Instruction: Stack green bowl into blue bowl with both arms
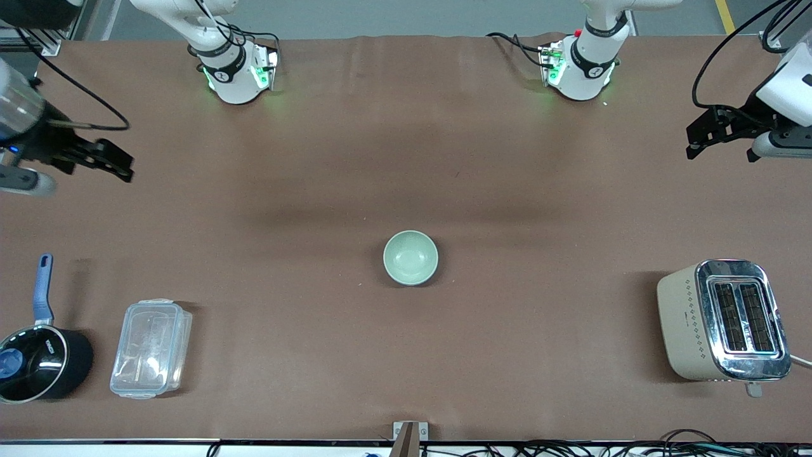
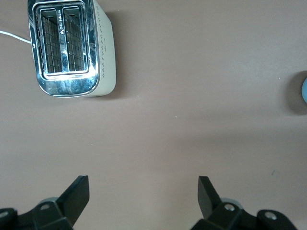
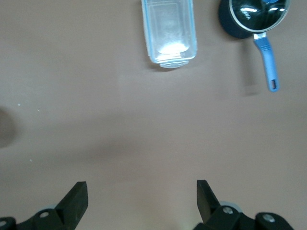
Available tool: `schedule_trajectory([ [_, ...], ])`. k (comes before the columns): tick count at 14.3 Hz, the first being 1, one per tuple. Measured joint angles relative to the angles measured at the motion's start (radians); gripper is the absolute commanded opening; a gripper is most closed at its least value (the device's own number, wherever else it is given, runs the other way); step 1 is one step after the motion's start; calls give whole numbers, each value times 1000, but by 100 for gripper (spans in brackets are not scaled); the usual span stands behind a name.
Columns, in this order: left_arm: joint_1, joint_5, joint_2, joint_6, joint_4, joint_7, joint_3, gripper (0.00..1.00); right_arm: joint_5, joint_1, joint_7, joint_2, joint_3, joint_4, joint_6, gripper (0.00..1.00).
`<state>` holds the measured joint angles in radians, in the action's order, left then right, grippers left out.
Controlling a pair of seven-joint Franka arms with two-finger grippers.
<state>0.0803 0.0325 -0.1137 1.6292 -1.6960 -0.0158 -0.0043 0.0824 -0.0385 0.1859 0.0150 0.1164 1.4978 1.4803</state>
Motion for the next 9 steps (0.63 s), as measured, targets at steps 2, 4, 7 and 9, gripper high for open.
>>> schedule_trajectory([
  [2,-6,0,6,-3,0,9,2,100,-1,6,-54,-28,-43,18,-7,100],
  [4,-23,0,9,-3,3,17,4,100,-6,11,-131,-43,-97,29,-7,100],
  [7,-33,0,14,-46,36,17,6,100,-30,12,-200,-47,-169,33,-7,100],
  [9,-32,0,18,-72,62,18,5,100,-32,12,-210,-47,-176,33,-6,100],
])
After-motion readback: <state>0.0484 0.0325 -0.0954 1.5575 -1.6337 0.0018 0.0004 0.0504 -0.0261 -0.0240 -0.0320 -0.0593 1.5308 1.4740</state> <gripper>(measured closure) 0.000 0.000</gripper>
